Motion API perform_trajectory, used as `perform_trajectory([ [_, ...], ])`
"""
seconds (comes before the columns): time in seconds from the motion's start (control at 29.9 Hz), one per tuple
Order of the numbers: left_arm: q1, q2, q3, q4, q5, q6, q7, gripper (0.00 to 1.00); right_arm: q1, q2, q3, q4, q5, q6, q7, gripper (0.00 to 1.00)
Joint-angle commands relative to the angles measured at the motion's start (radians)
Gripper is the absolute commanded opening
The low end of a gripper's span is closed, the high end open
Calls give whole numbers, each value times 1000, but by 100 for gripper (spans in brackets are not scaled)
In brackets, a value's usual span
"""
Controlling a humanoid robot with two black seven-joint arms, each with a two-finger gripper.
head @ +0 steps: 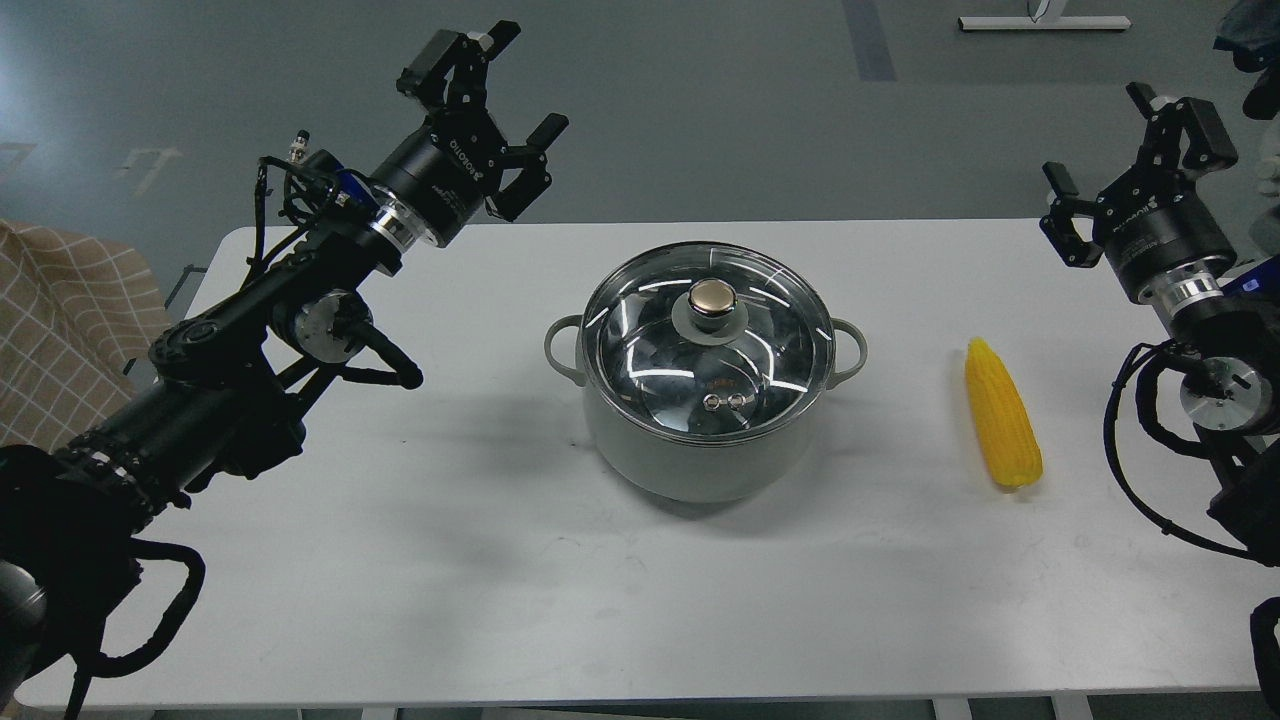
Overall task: Open pot and put corn in
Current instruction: 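Raise the left gripper and move it toward the pot lid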
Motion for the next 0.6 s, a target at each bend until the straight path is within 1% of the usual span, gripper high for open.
perform_trajectory([
  [0.0,0,8,2,0,1,-4,-8,98,-7,-6,0,-1,0,0,0,100],
  [0.17,-1,-5,-1,0,2,-3,-10,98,-13,-29,0,0,2,0,0,100],
  [0.37,9,-8,3,0,2,-1,-10,98,-13,-26,1,6,2,0,0,100],
  [0.47,14,-6,-1,0,2,-3,-22,98,-12,-26,1,5,2,0,2,100],
  [0.57,14,-6,2,-1,2,-1,-25,98,-12,-29,0,6,2,0,2,100],
])
